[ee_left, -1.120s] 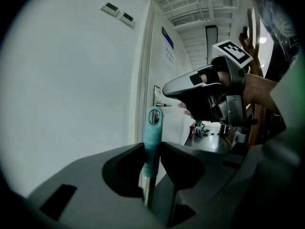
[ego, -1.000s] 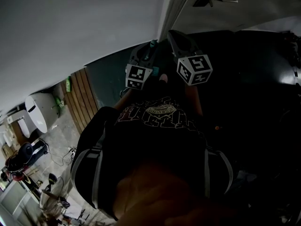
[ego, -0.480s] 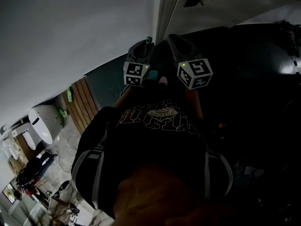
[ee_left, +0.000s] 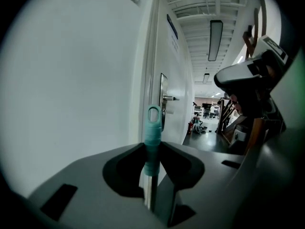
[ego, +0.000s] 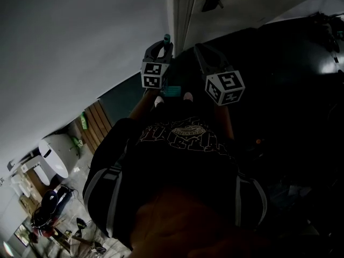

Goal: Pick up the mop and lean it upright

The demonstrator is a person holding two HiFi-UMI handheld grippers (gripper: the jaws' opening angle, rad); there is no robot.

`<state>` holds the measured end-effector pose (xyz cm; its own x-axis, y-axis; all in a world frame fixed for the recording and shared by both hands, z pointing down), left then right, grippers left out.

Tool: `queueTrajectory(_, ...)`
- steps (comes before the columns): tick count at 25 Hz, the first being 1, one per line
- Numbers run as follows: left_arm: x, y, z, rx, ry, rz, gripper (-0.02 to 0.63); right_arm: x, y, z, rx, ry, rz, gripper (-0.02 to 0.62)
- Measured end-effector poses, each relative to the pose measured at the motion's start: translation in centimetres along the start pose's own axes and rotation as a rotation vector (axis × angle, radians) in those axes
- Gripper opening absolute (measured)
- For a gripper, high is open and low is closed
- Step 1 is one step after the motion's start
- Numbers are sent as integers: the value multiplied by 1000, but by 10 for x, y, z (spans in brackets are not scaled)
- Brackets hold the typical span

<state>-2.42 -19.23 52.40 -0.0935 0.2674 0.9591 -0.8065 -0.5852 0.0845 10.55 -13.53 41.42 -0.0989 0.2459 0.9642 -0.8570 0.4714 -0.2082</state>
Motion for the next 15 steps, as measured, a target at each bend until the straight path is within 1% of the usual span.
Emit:
queueTrajectory(6, 1, 20, 37, 22, 34, 12, 144, 0, -12, 8, 41, 6, -8, 20)
queueTrajectory(15, 1, 33, 69, 22, 56, 5, 143, -2, -22, 24, 58, 4, 9, 20)
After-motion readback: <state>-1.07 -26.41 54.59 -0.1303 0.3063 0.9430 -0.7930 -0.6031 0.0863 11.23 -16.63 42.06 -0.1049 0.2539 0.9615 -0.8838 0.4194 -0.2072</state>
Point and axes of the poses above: the fingertips, and each gripper's own axes: z forward along the fingers, y to its left, x out of its underside, the point moved 4 cm from there along -z, backward along the fingers, and after that the axes turned 5 degrees about -y, right-handed, at the moved point
